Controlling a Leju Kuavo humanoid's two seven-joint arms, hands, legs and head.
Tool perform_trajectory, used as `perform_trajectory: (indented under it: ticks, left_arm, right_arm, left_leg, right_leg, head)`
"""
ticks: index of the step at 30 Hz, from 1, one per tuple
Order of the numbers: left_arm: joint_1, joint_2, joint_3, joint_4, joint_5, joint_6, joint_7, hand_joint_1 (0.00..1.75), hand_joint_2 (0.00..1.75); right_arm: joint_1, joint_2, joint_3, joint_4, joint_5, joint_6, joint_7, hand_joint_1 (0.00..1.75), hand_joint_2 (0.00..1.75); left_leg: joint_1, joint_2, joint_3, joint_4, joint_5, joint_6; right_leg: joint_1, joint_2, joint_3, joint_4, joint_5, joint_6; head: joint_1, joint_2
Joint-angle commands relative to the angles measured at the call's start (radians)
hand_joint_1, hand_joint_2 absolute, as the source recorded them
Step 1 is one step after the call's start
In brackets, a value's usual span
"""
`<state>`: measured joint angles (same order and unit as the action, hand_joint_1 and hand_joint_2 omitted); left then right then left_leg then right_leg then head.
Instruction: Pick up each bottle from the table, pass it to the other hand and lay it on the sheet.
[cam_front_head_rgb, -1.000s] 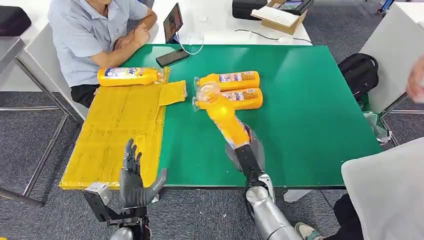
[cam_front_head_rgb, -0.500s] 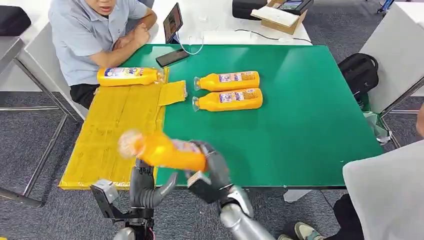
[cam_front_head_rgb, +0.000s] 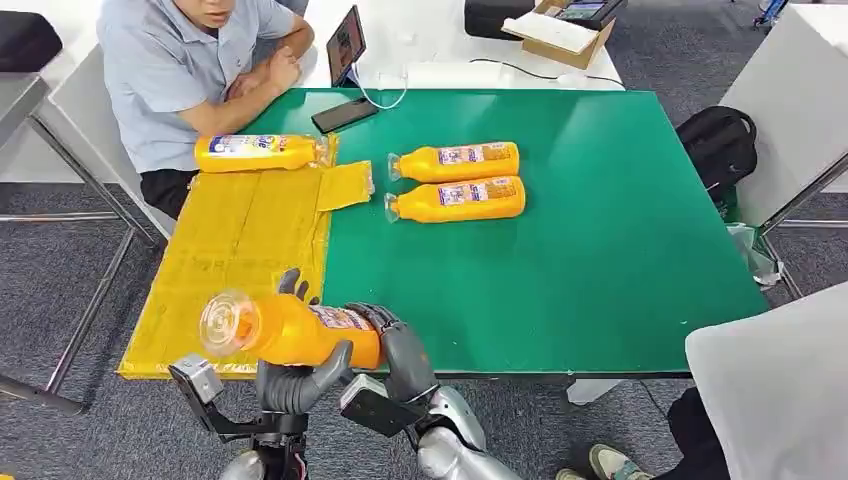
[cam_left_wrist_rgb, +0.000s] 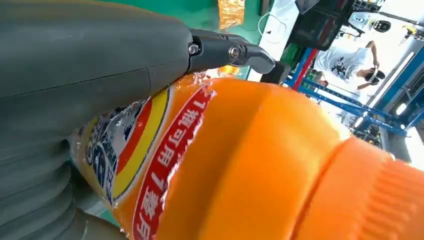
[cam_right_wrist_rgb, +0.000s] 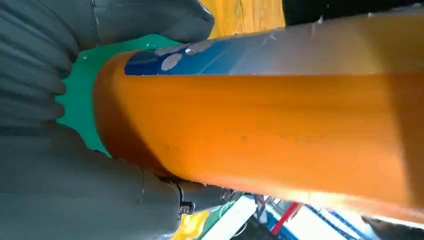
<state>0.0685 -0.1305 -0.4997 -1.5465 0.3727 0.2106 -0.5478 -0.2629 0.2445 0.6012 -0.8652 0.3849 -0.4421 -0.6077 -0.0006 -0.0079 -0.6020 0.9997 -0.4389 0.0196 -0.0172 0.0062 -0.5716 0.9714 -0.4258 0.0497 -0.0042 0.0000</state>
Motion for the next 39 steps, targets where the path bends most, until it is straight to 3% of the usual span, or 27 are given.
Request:
perform_trajectory:
  ticks: [1, 2, 6, 10, 15, 20, 24, 25, 26, 30, 32, 37, 39]
  left_arm:
    - [-0.049, 0.014, -0.029, 0.075, -0.016, 0.027, 0.03, 1.75, 1.75]
    - [-0.048, 0.01, -0.02, 0.086, -0.009, 0.041, 0.045, 1.75, 1.75]
    - [-0.05, 0.011, -0.008, 0.096, 0.002, 0.05, 0.058, 1.75, 1.75]
    - [-0.065, 0.002, 0.054, 0.14, 0.094, 0.092, 0.157, 1.75, 1.75]
    - [-0.016, -0.004, 0.089, 0.079, 0.096, 0.105, 0.152, 1.75, 1.75]
    - [-0.011, -0.005, 0.154, 0.046, 0.071, 0.158, 0.132, 1.75, 1.75]
    - [-0.064, 0.005, 0.205, 0.124, -0.321, 0.455, -0.023, 1.75, 1.75]
    - [-0.08, -0.016, 0.27, 0.168, -0.473, 0.488, -0.038, 1.75, 1.75]
    - [-0.093, -0.046, 0.349, 0.196, -0.613, 0.488, -0.039, 1.75, 1.75]
    - [-0.116, -0.045, 0.401, 0.232, -0.731, 0.488, -0.034, 1.75, 1.75]
    - [-0.146, -0.058, 0.463, 0.278, -0.935, 0.488, 0.008, 1.75, 1.75]
    - [-0.199, -0.039, 0.464, 0.358, -0.961, 0.488, 0.053, 1.75, 1.75]
    - [-0.319, 0.013, 0.429, 0.578, -1.17, 0.487, 0.19, 1.75, 1.75]
  right_arm:
    - [-0.031, -0.004, 0.077, 0.063, 0.004, 0.01, 0.007, 0.0, 1.75]
    - [-0.022, -0.003, 0.074, 0.047, -0.003, -0.01, 0.004, 0.0, 0.0]
    - [-0.014, -0.007, 0.077, 0.034, -0.016, -0.017, -0.002, 0.0, 0.0]
    - [0.011, -0.017, 0.056, -0.008, -0.026, -0.14, -0.051, 0.0, 0.0]
    - [0.061, -0.066, 0.062, -0.15, -0.066, -0.133, -0.03, 0.0, 0.0]
    - [0.103, -0.108, -0.019, -0.283, -0.057, -0.253, -0.038, 0.0, 0.0]
    - [0.175, -0.077, -0.191, -0.396, 0.026, -0.256, -0.09, 0.0, 0.0]
    - [0.191, -0.062, -0.237, -0.419, 0.081, -0.256, -0.09, 0.0, 0.0]
    - [0.207, -0.045, -0.28, -0.448, 0.114, -0.256, -0.09, 0.0, 0.0]
    - [0.217, -0.04, -0.306, -0.469, 0.113, -0.256, -0.09, 0.0, 0.0]
    - [0.221, -0.034, -0.321, -0.479, 0.103, -0.256, -0.09, 0.0, 0.0]
    - [0.209, -0.034, -0.314, -0.458, 0.086, -0.256, -0.09, 0.0, 0.0]
    - [0.175, -0.056, -0.23, -0.395, 0.021, -0.256, -0.09, 0.0, 0.0]
  left_leg:
    - [0.001, 0.0, 0.005, 0.0, -0.002, -0.002]
    - [0.001, 0.001, 0.005, 0.0, -0.002, -0.002]
    - [0.0, 0.0, 0.003, -0.001, 0.0, -0.001]
    - [0.0, -0.001, 0.003, -0.001, 0.0, -0.001]
    - [0.001, 0.001, 0.004, 0.0, -0.002, -0.001]
    - [0.001, 0.0, 0.003, 0.001, -0.002, -0.001]
    - [0.001, -0.002, 0.001, 0.0, 0.0, -0.001]
    - [0.001, -0.004, 0.003, 0.0, -0.001, -0.002]
    - [0.002, -0.003, 0.004, 0.0, -0.001, -0.002]
    - [0.0, -0.002, 0.001, -0.001, 0.0, -0.001]
    - [0.0, 0.0, 0.002, -0.001, 0.0, -0.001]
    - [0.001, -0.002, 0.002, -0.001, 0.0, -0.001]
    - [0.0, 0.0, 0.002, -0.001, 0.0, -0.001]
  right_leg:
    - [0.002, -0.001, 0.006, -0.001, -0.002, -0.003]
    - [0.002, -0.001, 0.006, -0.001, -0.002, -0.003]
    - [0.001, -0.001, 0.003, -0.001, -0.001, -0.001]
    - [0.0, -0.002, 0.003, -0.001, -0.001, -0.002]
    - [0.001, -0.001, 0.004, -0.001, -0.002, -0.002]
    - [0.002, -0.002, 0.004, 0.0, -0.002, -0.002]
    - [0.001, -0.004, 0.001, 0.0, -0.001, -0.002]
    - [0.001, -0.006, 0.004, 0.0, -0.003, -0.003]
    - [0.002, -0.005, 0.005, 0.0, -0.002, -0.003]
    - [0.0, -0.003, 0.001, -0.001, -0.001, -0.002]
    - [0.001, -0.001, 0.002, -0.001, 0.0, -0.002]
    - [0.001, -0.003, 0.003, -0.001, -0.001, -0.002]
    - [0.001, -0.001, 0.002, -0.001, 0.0, -0.002]
  head:
    - [0.0, 0.0]
    - [0.0, 0.0]
    - [0.0, 0.0]
    - [0.0, 0.0]
    - [0.0, 0.0]
    - [0.0, 0.0]
    - [0.0, 0.0]
    - [0.0, 0.0]
    - [0.0, 0.0]
    - [0.0, 0.0]
    - [0.0, 0.0]
    - [0.0, 0.0]
    - [0.0, 0.0]
